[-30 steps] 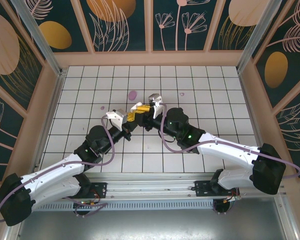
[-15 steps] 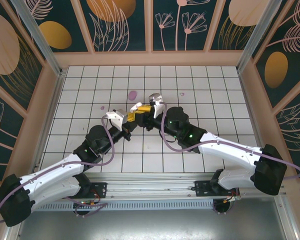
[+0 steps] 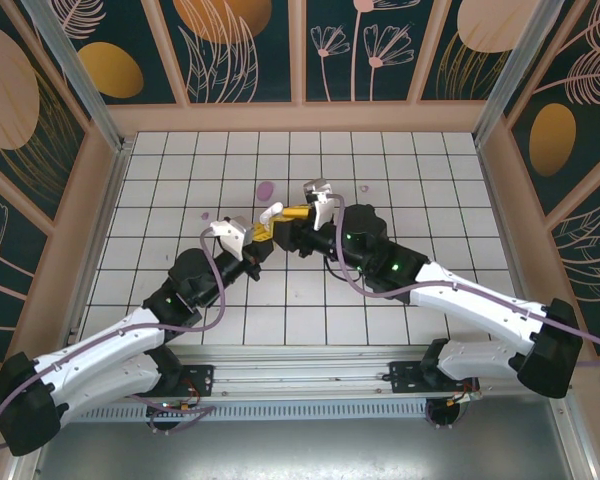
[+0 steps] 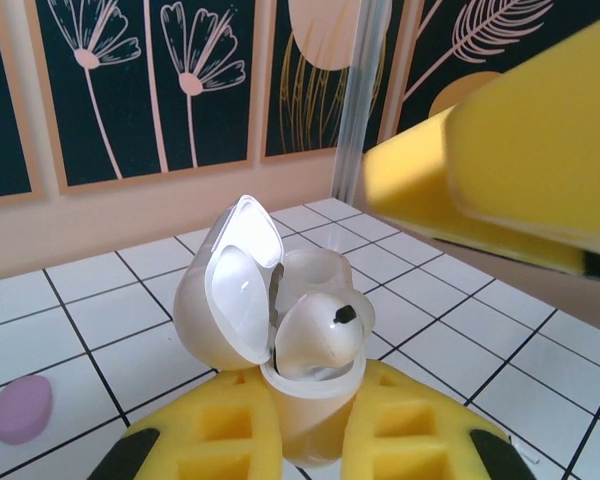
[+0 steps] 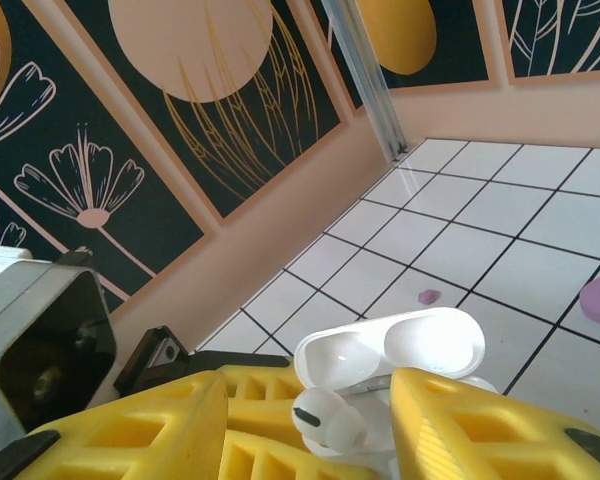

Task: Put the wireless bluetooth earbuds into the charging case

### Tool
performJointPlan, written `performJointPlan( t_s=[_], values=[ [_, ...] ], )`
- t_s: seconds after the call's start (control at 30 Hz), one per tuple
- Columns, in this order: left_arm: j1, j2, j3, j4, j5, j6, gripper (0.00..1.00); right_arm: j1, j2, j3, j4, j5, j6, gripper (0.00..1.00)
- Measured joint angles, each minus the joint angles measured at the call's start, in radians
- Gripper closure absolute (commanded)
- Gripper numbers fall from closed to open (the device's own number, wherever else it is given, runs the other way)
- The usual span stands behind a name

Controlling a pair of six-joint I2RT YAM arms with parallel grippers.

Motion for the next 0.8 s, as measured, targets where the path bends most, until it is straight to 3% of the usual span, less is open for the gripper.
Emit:
performJointPlan(
  t_s=[0.13,0.63,0.8],
  values=[
    [0.0,0.019,0.02,-0.025,0.008,-0.006,1.0,0.0,-0.012,0.005,-0.028,-0.004,0.006,0.54],
    [0.0,0.035,0.036,-0.046,0.044,-0.009,1.0,-0.001,0.034,0.083,-0.097,-0.135,0.018,0.84],
    [0.0,0.034,0.043,-0.046,0.063,-0.009,1.0,-0.002,0.058,0.084,-0.13,-0.166,0.018,0.88]
  ],
)
